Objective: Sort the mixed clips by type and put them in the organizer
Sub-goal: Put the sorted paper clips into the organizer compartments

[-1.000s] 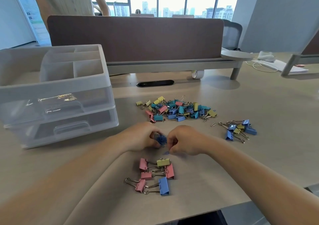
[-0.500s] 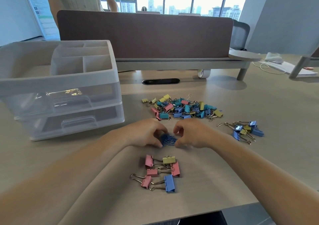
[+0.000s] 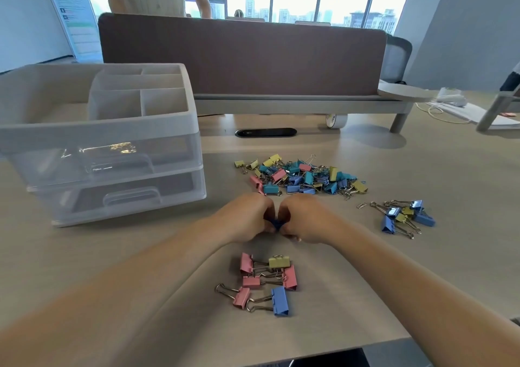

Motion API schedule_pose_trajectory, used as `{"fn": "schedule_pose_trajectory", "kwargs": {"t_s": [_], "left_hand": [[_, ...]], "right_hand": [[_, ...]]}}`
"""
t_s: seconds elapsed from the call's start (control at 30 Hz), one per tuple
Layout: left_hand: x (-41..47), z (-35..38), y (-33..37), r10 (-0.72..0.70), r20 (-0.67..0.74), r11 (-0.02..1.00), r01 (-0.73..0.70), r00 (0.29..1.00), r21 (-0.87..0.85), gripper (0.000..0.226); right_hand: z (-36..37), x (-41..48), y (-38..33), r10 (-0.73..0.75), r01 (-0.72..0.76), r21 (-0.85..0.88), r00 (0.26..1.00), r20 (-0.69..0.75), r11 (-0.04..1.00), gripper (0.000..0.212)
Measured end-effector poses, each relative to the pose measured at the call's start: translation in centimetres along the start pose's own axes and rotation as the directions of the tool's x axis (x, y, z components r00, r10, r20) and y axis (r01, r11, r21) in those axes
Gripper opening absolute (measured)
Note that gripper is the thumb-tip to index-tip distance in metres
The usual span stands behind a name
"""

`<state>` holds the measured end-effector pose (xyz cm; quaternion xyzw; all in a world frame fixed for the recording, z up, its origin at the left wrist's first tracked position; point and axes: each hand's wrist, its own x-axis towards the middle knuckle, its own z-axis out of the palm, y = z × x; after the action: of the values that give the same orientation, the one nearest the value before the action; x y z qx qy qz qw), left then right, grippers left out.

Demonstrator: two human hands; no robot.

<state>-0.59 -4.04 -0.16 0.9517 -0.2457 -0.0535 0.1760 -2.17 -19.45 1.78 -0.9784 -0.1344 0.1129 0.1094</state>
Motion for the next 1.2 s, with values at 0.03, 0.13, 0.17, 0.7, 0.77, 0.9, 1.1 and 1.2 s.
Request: {"fn": "schedule_pose_trajectory", "kwargs": {"t_s": [0.03, 0.13, 0.17, 0.7, 0.77, 0.9, 1.1, 1.2], "left_hand": [[0.0, 0.1, 0.0, -0.004, -0.005, 1.0, 0.004, 1.0, 0.006, 0.019], [0.1, 0.4, 0.1, -0.005, -0.031, 0.999, 0.006, 0.999, 0.033, 0.016], [0.1, 0.5, 0.1, -0.003, -0.04, 0.999, 0.005, 0.999, 0.043, 0.015], [-1.1, -0.6, 0.5, 0.023, -0.12, 0.999, -0.026, 0.993, -0.024, 0.009], [-1.3, -0.9, 0.6, 0.023, -0.118, 0.999, -0.027, 0.993, -0.037, 0.011], [-1.4, -1.4, 0.6, 0.031, -0.123, 0.997, -0.039, 0.992, -0.06, 0.02], [-1.6, -1.9, 0.4, 0.028, -0.159, 0.995, -0.042, 0.987, -0.088, 0.011], [-1.7, -2.1, 0.5, 0.024, -0.144, 0.994, -0.039, 0.989, -0.098, 0.011]], "right_hand": [[0.0, 0.0, -0.1, 0.002, -0.002, 0.0, 1.0, 0.002, 1.0, 0.011], [0.0, 0.1, -0.2, 0.011, -0.011, 0.004, 1.0, 0.004, 1.0, 0.006], [0.0, 0.1, -0.3, 0.012, -0.012, 0.005, 1.0, 0.003, 1.0, 0.007], [-0.7, -0.8, -0.4, -0.024, 0.031, 0.083, 0.997, -0.08, 0.996, 0.009], [-0.8, -0.9, -0.6, -0.027, 0.035, 0.097, 0.996, -0.086, 0.995, 0.009], [-1.2, -1.0, -0.7, -0.039, 0.047, 0.08, 0.994, -0.105, 0.996, 0.013], [-1.8, -1.3, -1.2, -0.041, 0.052, 0.084, 0.991, -0.13, 0.995, 0.03], [-1.7, -1.2, -1.2, -0.039, 0.052, 0.107, 0.992, -0.117, 0.993, 0.028]]}}
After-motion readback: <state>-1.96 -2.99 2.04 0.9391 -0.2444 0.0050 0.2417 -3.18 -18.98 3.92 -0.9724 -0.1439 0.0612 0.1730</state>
